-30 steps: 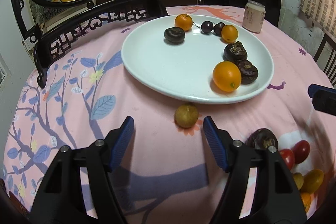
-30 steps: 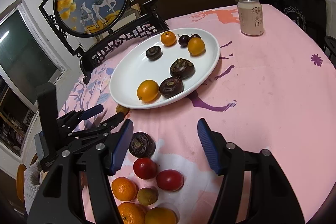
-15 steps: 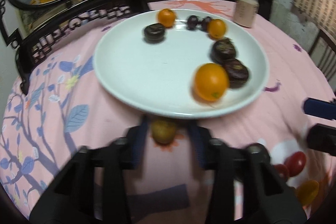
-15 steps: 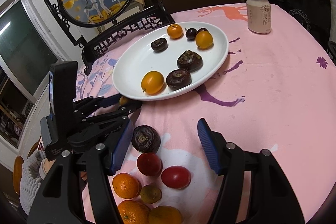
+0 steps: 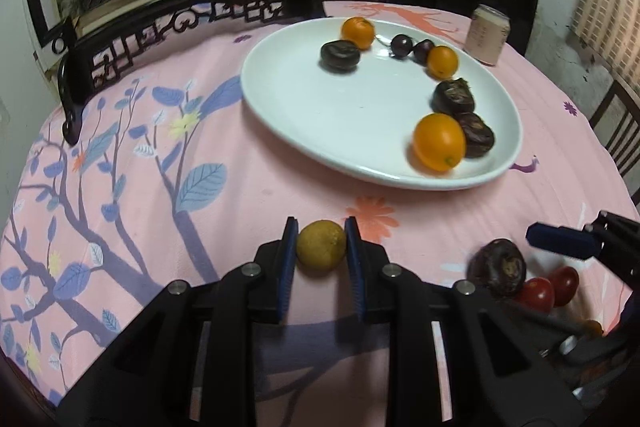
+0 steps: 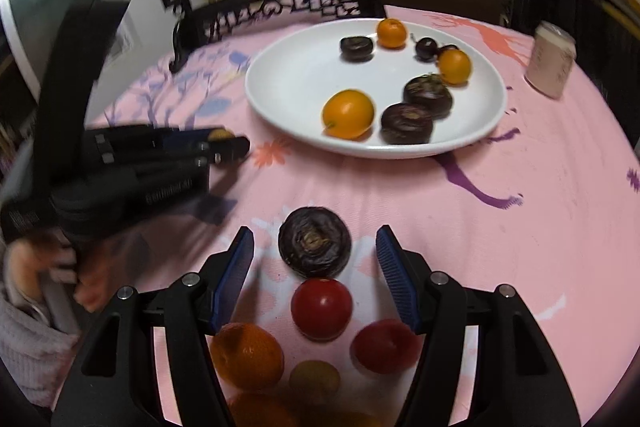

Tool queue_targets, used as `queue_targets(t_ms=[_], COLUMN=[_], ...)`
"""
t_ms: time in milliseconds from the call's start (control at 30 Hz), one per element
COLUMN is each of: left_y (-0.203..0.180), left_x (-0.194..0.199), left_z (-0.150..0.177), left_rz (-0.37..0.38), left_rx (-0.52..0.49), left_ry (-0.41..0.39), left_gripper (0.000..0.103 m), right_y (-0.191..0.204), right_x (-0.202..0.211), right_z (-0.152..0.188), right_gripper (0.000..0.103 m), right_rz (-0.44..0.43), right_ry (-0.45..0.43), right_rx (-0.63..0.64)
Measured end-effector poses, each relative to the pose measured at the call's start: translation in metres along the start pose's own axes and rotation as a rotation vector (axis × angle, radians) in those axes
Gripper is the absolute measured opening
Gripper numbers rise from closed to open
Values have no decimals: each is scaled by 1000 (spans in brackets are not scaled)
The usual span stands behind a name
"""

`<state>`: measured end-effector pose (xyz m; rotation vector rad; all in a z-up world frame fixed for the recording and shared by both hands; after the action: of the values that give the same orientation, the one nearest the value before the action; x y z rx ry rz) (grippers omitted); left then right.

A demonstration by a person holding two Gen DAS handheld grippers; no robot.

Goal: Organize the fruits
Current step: 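Grasp a small yellow-brown fruit with the left gripper while the right grasps a mangosteen, then place the small fruit and mangosteen on the white plate and open both grippers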

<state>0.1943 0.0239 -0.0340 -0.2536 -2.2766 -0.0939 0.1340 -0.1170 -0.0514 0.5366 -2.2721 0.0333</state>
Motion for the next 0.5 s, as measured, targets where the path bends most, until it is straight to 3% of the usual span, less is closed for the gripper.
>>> queue_targets(t_ms=[67,133,167,267,500], left_y=[1,-1,-1,-1,-3], left_x=[-2,-2,-2,-2,22], left_z=[1,1,0,0,-5], left_rz=[-6,-11,-11,-10,18], left_rx=[0,-6,-7,-4,4], left_ry=[7,4,4,3,-55], left_gripper=[24,24,24,24,24], right_y=[7,10,8,-3,-49], right_x=[-7,-11,-12,-2,50], right_z=[2,4,5,4,-11], right_gripper=[62,45,41,40,40], right_rz=[30,42,40,-8,-41], right_ry=[15,23,26,11,-135], right_rx=[44,68,61,-4,-154])
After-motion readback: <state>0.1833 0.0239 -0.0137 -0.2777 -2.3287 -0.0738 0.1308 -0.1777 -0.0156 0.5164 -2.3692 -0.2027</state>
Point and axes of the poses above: each gripper's, at about its wrist camera, not at the fingertips, and x roughly against the way its jaws point, y to its left, z to its underside, the point moved 1 cm from there along -x, roughly the way its jaws point, and after that the axes turned 2 degrees about -y, right-handed, at the moved point
